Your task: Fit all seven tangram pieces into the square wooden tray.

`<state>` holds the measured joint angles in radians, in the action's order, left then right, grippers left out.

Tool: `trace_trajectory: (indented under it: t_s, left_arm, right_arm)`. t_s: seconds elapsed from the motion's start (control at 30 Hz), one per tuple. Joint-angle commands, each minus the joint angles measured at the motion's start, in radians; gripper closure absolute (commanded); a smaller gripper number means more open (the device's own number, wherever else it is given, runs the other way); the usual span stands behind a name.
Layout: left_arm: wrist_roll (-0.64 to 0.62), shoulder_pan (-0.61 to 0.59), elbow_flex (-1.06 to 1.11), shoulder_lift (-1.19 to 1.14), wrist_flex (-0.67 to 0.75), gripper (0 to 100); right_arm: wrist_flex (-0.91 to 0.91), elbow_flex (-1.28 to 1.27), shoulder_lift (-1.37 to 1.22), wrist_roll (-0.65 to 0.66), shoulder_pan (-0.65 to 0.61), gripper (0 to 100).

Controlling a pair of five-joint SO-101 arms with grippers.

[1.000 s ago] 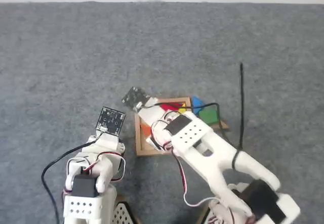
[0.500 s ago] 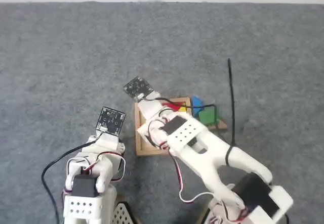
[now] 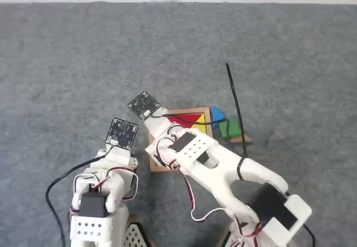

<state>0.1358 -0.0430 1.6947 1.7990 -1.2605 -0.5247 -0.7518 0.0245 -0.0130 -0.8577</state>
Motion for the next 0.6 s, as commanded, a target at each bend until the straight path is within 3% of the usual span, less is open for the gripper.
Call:
trace_trajectory:
  t_s: [0.0,0.4,0.57]
  left_arm:
    - [-0.008,-0.005,-0.012,0.025,-0.006,99]
    - [-0.008,-0.005,-0.012,0.025,-0.006,99]
    - [-0.008,-0.005,-0.012,0.025,-0.006,99]
  right_arm:
    - [-0.039,0.002,-0.005,-0.008,-0.005,97.2]
    - [-0.137,-0.157,0.159,0.091,-0.001,97.2]
    - [-0.140,-0.227,0.260,0.092,0.071,97.2]
